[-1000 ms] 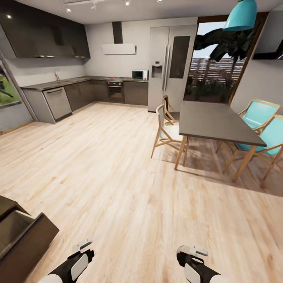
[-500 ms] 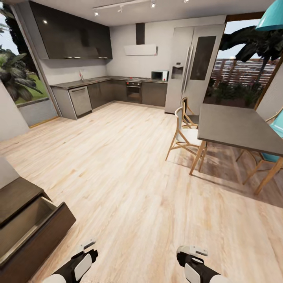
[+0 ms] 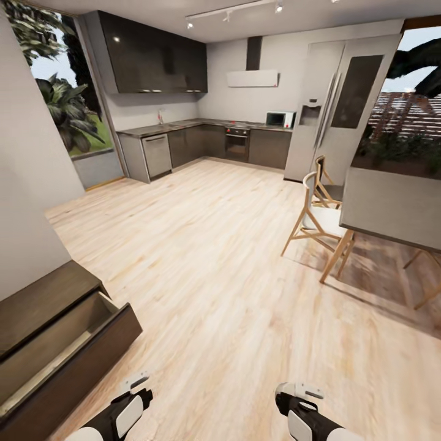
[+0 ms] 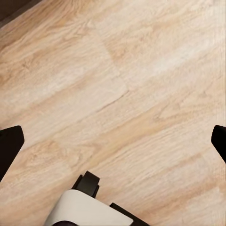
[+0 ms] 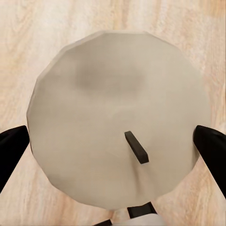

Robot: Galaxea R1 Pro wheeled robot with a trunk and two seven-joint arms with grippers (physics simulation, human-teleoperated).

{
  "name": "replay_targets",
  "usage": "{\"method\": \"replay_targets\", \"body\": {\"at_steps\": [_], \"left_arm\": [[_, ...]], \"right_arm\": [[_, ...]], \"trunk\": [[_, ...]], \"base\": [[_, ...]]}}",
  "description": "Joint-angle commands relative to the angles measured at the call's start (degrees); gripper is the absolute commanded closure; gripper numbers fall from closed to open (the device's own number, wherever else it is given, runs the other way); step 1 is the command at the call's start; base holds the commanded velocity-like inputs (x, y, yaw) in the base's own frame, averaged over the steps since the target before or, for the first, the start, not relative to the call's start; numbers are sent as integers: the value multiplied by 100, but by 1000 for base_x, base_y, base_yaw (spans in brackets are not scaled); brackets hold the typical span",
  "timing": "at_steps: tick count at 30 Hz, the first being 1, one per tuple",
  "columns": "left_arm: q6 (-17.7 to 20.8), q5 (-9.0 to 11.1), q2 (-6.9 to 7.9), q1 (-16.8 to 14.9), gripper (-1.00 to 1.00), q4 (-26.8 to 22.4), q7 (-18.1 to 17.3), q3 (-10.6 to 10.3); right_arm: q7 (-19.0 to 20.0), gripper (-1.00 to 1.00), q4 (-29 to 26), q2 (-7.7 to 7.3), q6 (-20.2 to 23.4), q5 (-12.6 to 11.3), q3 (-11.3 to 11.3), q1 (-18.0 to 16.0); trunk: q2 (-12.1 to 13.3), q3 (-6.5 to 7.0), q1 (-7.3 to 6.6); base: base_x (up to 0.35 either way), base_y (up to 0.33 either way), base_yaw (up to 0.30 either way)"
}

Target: Place each of the two pumpkins and all three candles from the living room inside a cabinet in the living room (use any cabinet), then make sure every cabinet is closed, and position the cauldron so it is next to a table in the living room.

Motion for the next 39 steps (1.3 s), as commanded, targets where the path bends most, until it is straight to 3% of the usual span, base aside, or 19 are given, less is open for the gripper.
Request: {"method": "replay_targets", "body": {"at_steps": [1, 20, 30, 39], "left_arm": [[32, 17, 4, -2, -100, -11, 38, -38], [32, 8, -1, -1, -100, -12, 40, -40], [32, -41, -37, -1, -100, -11, 31, -49], [32, -62, -62, -1, -100, -11, 31, -55]], "right_arm": [[-19, 100, -4, 0, -23, -55, 51, -2], [-19, 100, -4, 1, -28, -55, 51, -2], [-19, 100, -4, 1, -25, -55, 51, -2], [-19, 100, -4, 1, -24, -55, 51, -2]], "trunk": [[37, 13, -22], [799, 354, -439], [799, 354, -439], [799, 354, -439]], "base": [[0, 0, 290], [0, 0, 290], [0, -18, 290], [0, -257, 290]]}}
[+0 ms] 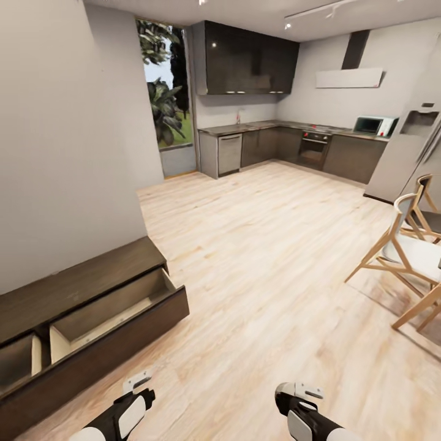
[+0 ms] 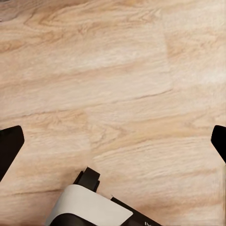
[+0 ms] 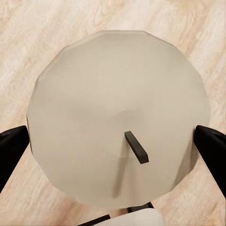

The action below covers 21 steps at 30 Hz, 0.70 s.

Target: Place each of the two pumpkins and all three candles from the living room inside a cabinet in the living room (use any cabinet), then make sure every cabinet is closed, and position the cauldron so it is next to a table in the living room.

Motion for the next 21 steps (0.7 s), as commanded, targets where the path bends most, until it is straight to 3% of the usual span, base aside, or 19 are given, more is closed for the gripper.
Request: {"method": "replay_targets", "body": {"at_steps": [1, 12, 21], "left_arm": [[30, 27, 2, -3, -100, -11, 45, -48], [30, 27, 2, -3, -100, -11, 45, -48], [30, 27, 2, -3, -100, -11, 44, -48]], "right_arm": [[-19, 100, -5, -1, -21, -61, 46, -2], [-23, 100, -5, -1, -18, -61, 46, -2], [-27, 100, -5, -1, -17, 35, 46, -2]], "trunk": [[-5, -7, 1], [-5, -7, 1], [-5, -7, 1]], "base": [[0, -294, 290], [31, -279, 290], [134, -133, 291]]}}
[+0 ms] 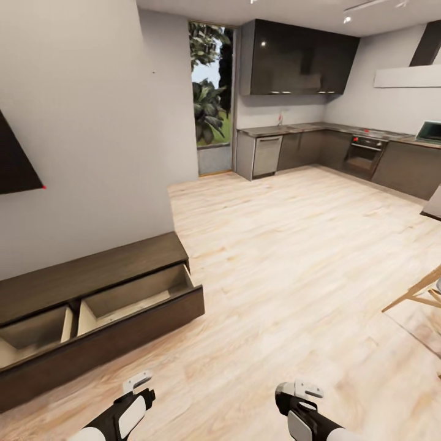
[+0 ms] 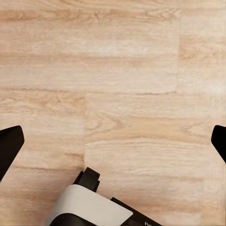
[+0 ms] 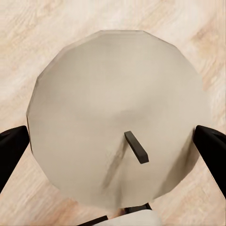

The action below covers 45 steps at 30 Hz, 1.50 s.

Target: Place each of the two pumpkins and all three candles from the living room inside a cabinet in the living room (use any cabinet), then make sure every cabinet is closed, and position the cauldron so it is next to a table in the living room.

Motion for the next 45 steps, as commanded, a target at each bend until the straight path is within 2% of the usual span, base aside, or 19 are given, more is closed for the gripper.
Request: {"method": "replay_targets", "body": {"at_steps": [1, 22, 45], "left_arm": [[30, 27, 2, -3, -100, -11, 43, -48], [30, 27, 2, -3, -100, -11, 43, -48], [27, 28, 6, -2, -100, -11, 43, -48]], "right_arm": [[-20, 100, -4, -1, -21, -53, 48, -2], [-20, 100, -4, -1, -21, -47, 48, -2], [-20, 100, -4, -2, -30, -47, 48, -2]], "trunk": [[-5, -7, 2], [-5, -7, 2], [-5, -7, 2]], "base": [[136, -113, 291], [122, -90, 291], [234, -1, 290]]}}
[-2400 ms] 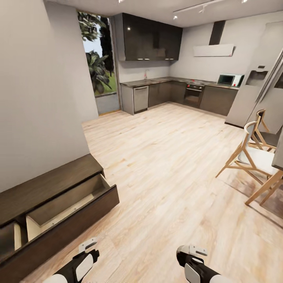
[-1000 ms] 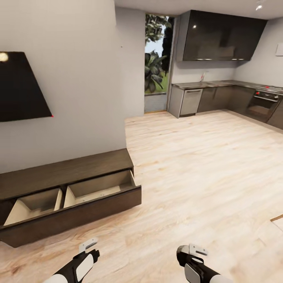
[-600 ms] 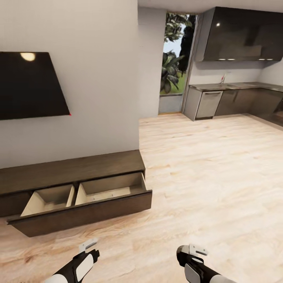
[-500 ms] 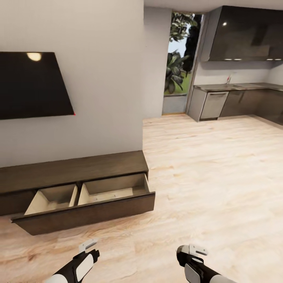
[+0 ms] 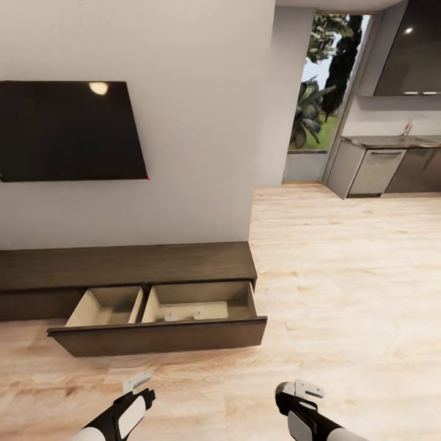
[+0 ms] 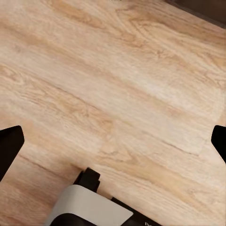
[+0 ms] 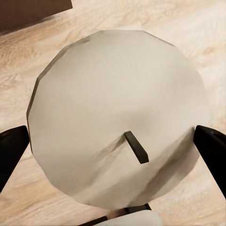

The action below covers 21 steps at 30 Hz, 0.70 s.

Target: Place each of the two pumpkins and all three candles from the living room inside a cabinet in the living room (use any cabinet), then make sure every cabinet is closed, and position the cauldron so it is next to a table in the living room.

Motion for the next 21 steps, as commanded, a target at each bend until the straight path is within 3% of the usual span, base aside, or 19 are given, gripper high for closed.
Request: {"method": "replay_targets", "body": {"at_steps": [1, 4, 21], "left_arm": [[28, 27, 1, -2, -100, -14, 42, -48], [29, 30, -1, -3, -100, -18, 42, -48], [33, 27, 4, -4, -100, -19, 42, -48]], "right_arm": [[-19, 100, -4, -3, -22, -54, 52, -3], [-8, 100, -4, -1, -28, -50, 49, -3], [-18, 100, -32, 1, -30, -10, 43, -3]], "trunk": [[-5, -6, 2], [-5, -6, 2], [677, 299, -372]], "base": [[44, 0, 290], [19, 0, 290], [1, 0, 273]]}}
